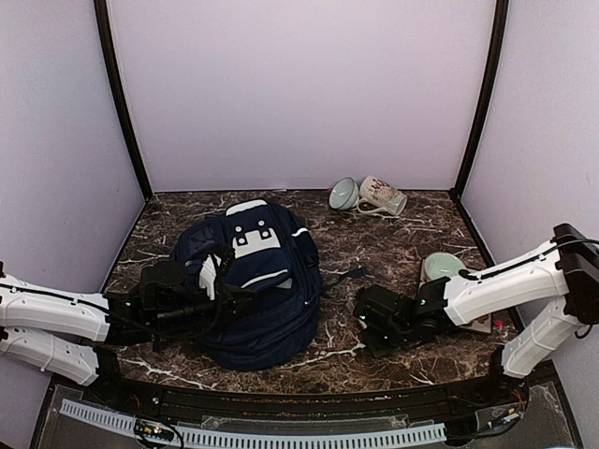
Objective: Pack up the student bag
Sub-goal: Pick up the pen from the center of the board.
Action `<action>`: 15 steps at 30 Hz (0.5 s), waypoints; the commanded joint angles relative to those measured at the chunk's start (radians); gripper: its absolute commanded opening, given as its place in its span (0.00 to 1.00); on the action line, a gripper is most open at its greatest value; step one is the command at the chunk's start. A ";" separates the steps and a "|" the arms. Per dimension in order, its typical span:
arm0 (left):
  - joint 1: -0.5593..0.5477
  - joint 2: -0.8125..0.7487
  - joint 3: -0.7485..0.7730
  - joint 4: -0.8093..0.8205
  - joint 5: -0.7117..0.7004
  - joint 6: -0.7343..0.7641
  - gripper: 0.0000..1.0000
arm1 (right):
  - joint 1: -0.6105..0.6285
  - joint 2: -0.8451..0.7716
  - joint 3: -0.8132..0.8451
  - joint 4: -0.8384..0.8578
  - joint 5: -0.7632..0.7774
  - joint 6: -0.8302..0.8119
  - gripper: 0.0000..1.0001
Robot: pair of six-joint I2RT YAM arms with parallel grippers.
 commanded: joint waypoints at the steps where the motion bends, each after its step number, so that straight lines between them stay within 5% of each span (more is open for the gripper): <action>1: -0.006 -0.033 -0.020 0.010 -0.004 -0.024 0.00 | 0.011 -0.062 0.028 -0.111 0.061 -0.027 0.00; 15: -0.006 -0.049 -0.025 0.006 -0.006 -0.028 0.00 | 0.121 -0.159 0.114 -0.146 0.337 -0.232 0.00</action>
